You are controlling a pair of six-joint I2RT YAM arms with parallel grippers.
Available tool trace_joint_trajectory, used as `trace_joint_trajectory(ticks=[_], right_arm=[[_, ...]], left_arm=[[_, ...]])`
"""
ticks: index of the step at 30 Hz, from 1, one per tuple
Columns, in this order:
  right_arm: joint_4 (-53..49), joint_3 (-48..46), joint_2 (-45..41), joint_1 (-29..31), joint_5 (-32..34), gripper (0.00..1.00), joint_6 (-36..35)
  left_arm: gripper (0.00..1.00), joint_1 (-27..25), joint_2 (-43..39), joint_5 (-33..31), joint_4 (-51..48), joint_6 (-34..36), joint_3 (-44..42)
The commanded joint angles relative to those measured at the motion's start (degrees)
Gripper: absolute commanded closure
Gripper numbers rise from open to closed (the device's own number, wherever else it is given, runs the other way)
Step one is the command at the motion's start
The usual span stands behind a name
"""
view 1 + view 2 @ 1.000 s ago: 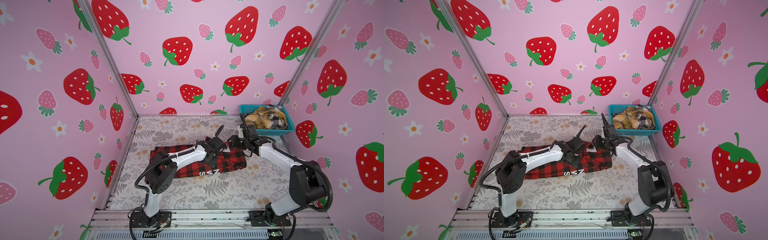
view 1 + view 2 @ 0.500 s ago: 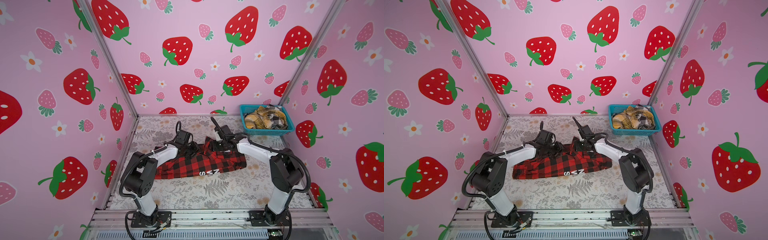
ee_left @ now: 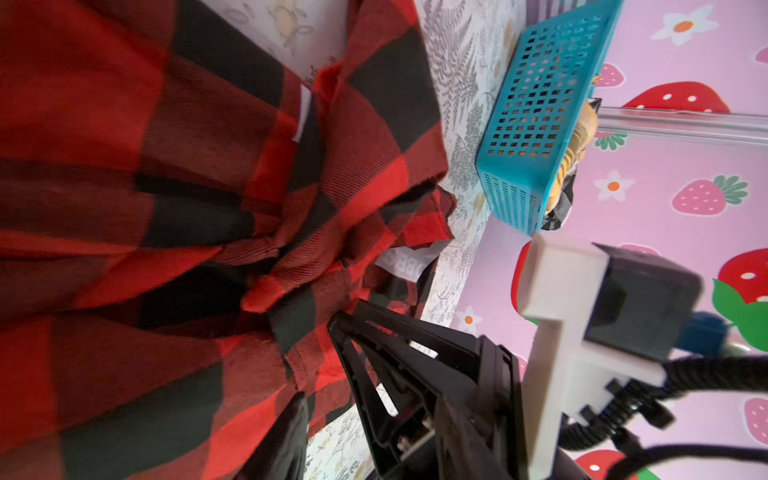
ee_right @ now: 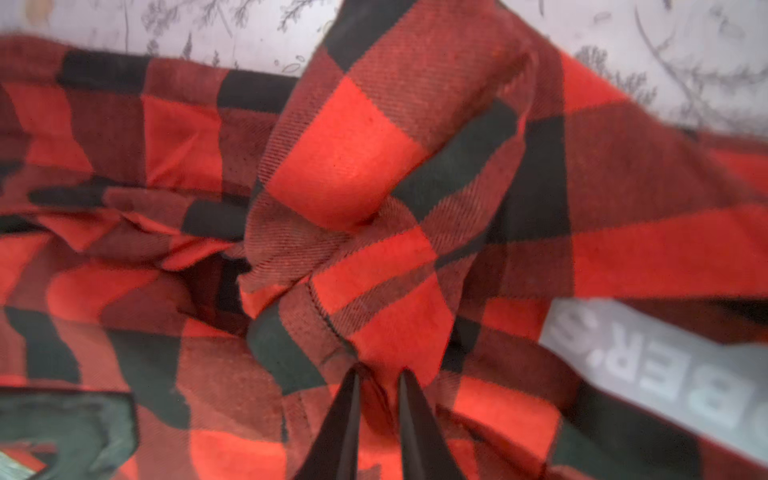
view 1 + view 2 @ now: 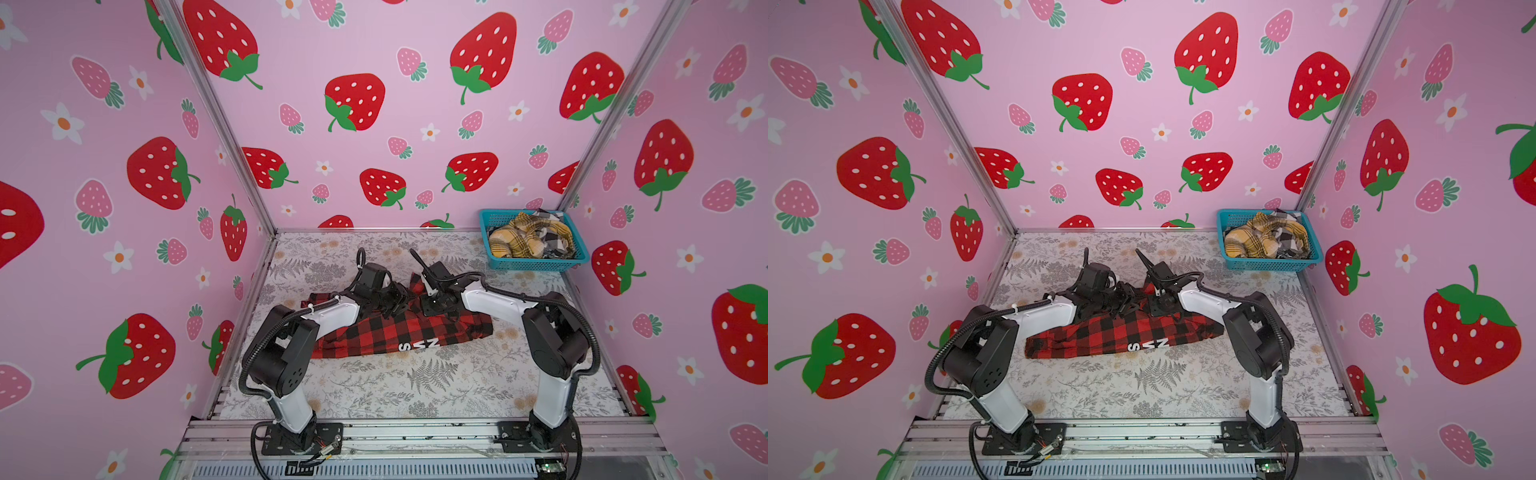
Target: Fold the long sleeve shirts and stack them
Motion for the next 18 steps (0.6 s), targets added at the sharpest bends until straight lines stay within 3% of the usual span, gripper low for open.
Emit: trace_joint_trajectory(ticks=[1, 6, 10, 18], right_arm=[[1.88, -1.99, -3.30, -1.75, -2.06, 0.87, 1.51], [1.12, -3.09, -4.65, -4.36, -2.51, 0.74, 4.03], [2.44, -4.26, -2.57, -5.95, -6.55, 0.78, 5.07], [4.49, -6.15, -1.79, -6.75, -8.36, 0.83, 6.32]], left_arm=[[0.50, -0.79, 1.25, 1.47, 4.18, -2.07, -0.04], [0.49, -2.21, 3.95, 0.81, 3.24, -2.20, 1.36], [0.45, -2.89, 4.65, -0.32, 3.22, -2.92, 1.21], [0.45, -3.21, 5.82, -1.33, 1.46, -2.25, 1.38]])
